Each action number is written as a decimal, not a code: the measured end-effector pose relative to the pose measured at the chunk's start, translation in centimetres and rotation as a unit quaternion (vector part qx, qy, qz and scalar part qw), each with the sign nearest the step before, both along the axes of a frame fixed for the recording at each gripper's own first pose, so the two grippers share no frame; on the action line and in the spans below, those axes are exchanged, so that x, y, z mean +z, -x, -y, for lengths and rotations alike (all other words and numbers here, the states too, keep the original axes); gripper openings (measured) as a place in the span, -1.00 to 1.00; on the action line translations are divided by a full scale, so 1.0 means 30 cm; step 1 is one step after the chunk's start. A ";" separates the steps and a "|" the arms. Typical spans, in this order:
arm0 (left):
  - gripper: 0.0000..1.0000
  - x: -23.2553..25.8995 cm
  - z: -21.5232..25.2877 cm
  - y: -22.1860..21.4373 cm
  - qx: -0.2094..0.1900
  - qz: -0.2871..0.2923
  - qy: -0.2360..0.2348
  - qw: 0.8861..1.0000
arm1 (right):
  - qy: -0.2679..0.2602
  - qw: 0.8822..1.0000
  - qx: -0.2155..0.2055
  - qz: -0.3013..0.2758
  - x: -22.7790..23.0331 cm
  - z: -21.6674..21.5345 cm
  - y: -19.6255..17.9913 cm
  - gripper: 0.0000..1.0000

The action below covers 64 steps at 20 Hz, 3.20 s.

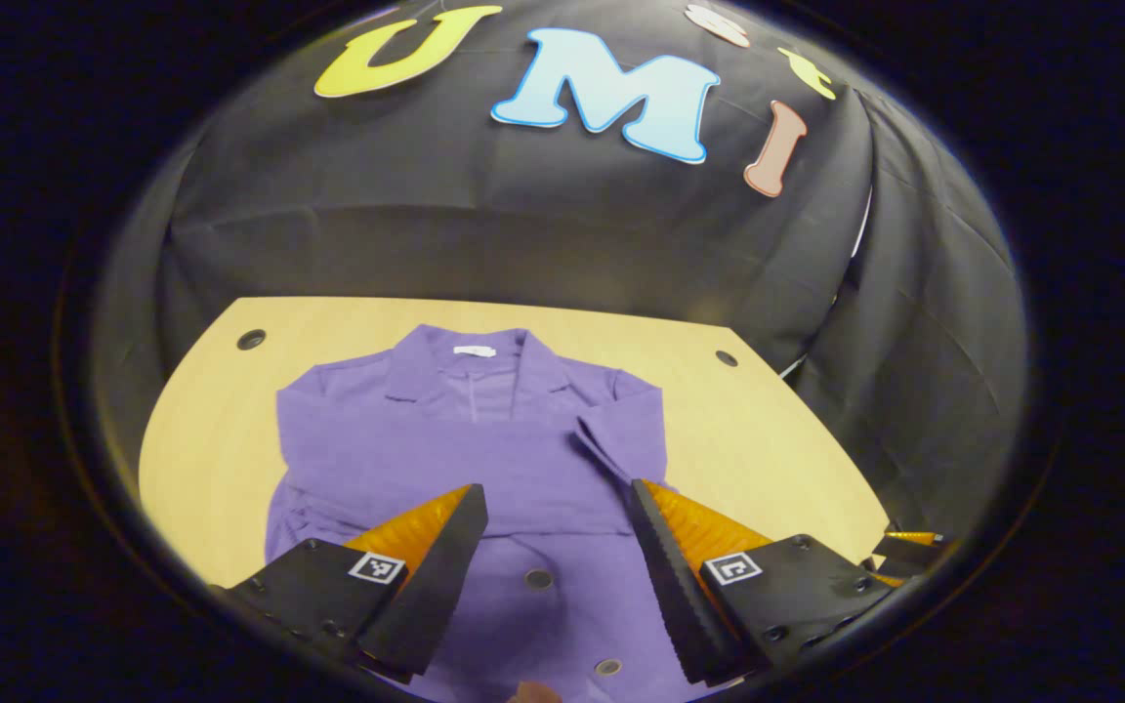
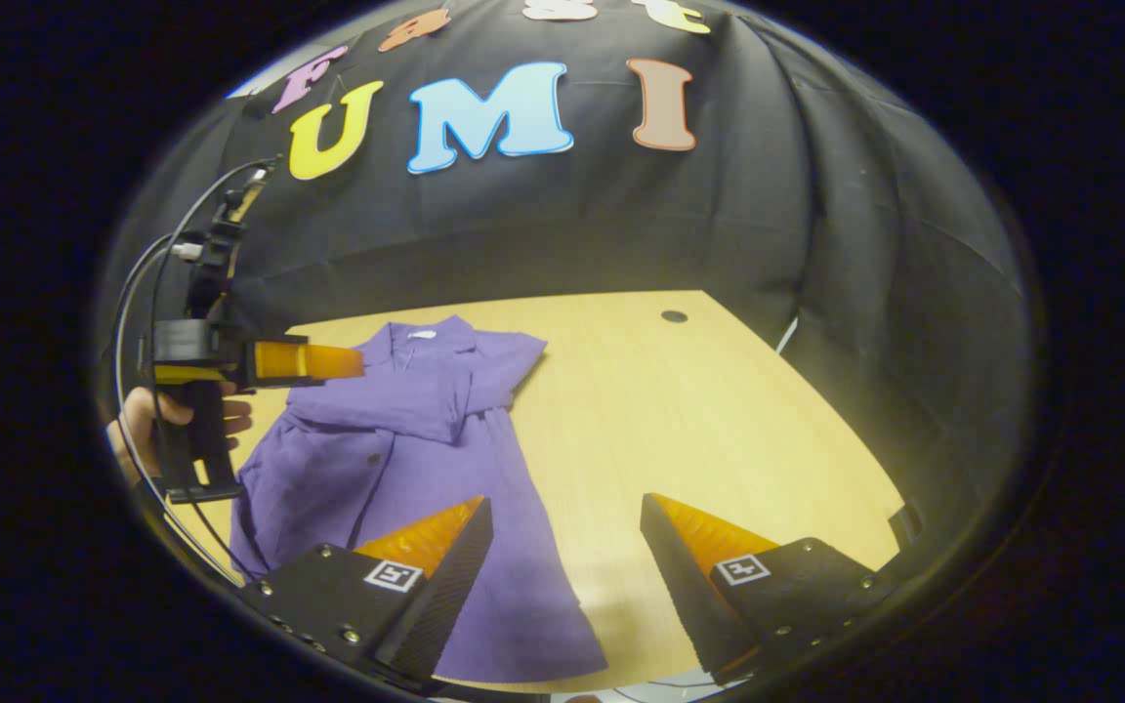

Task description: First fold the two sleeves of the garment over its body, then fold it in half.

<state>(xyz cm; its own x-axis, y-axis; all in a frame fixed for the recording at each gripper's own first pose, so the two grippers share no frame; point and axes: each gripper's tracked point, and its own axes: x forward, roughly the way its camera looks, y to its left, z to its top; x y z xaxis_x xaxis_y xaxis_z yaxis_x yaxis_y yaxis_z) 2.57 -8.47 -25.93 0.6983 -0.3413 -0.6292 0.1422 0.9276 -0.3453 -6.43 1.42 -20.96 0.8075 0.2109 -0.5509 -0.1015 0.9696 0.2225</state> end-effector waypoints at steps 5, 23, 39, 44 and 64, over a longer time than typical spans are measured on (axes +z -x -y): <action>0.93 -0.034 -0.167 0.212 0.008 -0.018 -0.023 1.000 | 0.009 1.000 -0.006 -0.021 -0.083 -0.030 0.078 0.93; 0.93 -0.234 -0.500 0.856 0.014 -0.112 -0.087 0.990 | 0.043 0.996 0.010 -0.082 -0.289 -0.065 0.314 0.86; 0.94 -0.338 -0.483 0.981 0.007 -0.145 -0.088 0.986 | 0.012 0.991 0.015 -0.131 -0.421 -0.081 0.331 0.92; 0.72 -0.348 -0.477 0.986 -0.039 -0.138 -0.134 0.981 | 0.016 0.990 0.022 -0.138 -0.417 -0.114 0.332 0.93; -0.87 -0.154 -0.422 0.880 0.006 -0.096 0.041 0.995 | -0.107 0.989 -0.008 -0.101 -0.051 -0.202 0.219 -0.84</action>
